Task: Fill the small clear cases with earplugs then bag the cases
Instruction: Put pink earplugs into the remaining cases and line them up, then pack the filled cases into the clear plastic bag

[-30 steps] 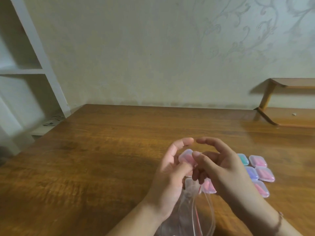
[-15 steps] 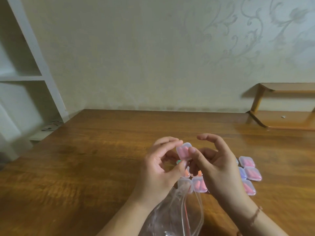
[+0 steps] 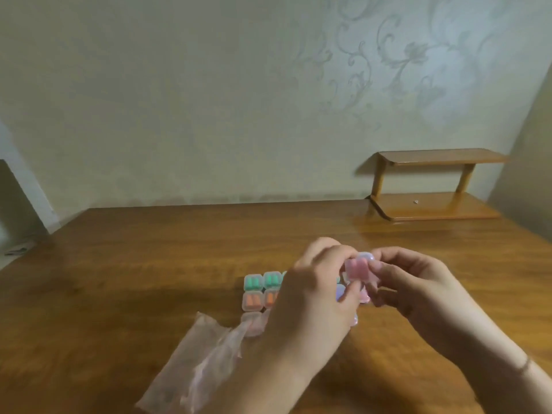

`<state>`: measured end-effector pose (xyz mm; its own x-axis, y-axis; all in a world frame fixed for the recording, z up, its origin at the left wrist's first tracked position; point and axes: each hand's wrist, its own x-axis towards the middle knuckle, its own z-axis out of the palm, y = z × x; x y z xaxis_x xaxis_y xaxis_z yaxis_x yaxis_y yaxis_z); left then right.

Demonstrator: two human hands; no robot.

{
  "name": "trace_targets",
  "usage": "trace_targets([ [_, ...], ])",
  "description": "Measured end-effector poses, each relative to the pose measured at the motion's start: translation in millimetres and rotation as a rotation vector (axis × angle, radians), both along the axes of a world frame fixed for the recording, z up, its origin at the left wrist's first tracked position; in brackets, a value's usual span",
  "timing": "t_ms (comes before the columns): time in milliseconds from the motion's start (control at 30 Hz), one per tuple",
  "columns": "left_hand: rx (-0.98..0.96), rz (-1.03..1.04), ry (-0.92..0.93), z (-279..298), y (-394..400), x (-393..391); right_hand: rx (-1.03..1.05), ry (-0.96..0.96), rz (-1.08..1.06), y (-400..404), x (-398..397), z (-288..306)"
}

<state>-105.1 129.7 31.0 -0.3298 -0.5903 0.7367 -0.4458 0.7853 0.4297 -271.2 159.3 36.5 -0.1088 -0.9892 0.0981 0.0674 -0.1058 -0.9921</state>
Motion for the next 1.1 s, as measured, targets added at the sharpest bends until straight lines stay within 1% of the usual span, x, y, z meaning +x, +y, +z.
trace_targets([
  [67,0.063,0.026,-0.039,-9,3,-24,0.022,0.045,-0.105,0,-17,-11],
  [133,0.127,0.082,-0.113,-25,3,-40,0.055,0.234,-0.234,-2,-25,-26],
  [167,0.149,0.126,-0.179,-32,3,-45,0.079,0.341,-0.285,-3,-28,-34],
  [233,0.123,0.214,-0.343,-43,2,-49,0.108,0.514,-0.340,-5,-31,-50],
  [267,0.113,0.252,-0.393,-47,2,-49,0.120,0.607,-0.350,-6,-32,-56],
  [367,0.143,0.298,-0.450,-56,-3,-49,0.152,0.881,-0.384,-7,-30,-64],
  [500,0.152,0.312,-0.463,-60,-3,-51,0.122,1.039,-0.385,-8,-23,-67],
  [600,0.267,0.291,-0.533,-54,0,-52,0.135,1.092,-0.378,-10,-23,-71],
  [667,0.250,0.261,-0.552,-45,4,-51,0.117,1.093,-0.381,-9,-23,-71],
  [700,0.212,0.220,-0.518,-39,9,-48,0.095,1.067,-0.392,-8,-24,-70],
  [733,0.163,0.156,-0.433,-31,15,-42,0.060,1.032,-0.408,-7,-25,-69],
  [800,0.085,0.038,-0.227,-7,24,-19,-0.059,0.972,-0.428,0,-28,-67],
  [833,0.065,0.018,-0.116,6,23,0,-0.132,0.969,-0.409,4,-26,-65],
  [900,0.074,0.092,0.027,26,8,52,-0.270,1.040,-0.335,12,-13,-59],
  [933,0.128,0.161,0.027,31,-6,80,-0.340,1.098,-0.296,13,-3,-56],
  [967,0.219,0.239,-0.052,30,-21,106,-0.410,1.166,-0.251,13,9,-52],
  [1033,0.454,0.377,-0.382,12,-45,147,-0.518,1.321,-0.166,6,36,-49],
  [1067,0.551,0.394,-0.522,0,-52,160,-0.535,1.382,-0.131,2,49,-48],
  [1100,0.621,0.375,-0.600,-13,-55,169,-0.535,1.418,-0.099,-3,61,-47],
])
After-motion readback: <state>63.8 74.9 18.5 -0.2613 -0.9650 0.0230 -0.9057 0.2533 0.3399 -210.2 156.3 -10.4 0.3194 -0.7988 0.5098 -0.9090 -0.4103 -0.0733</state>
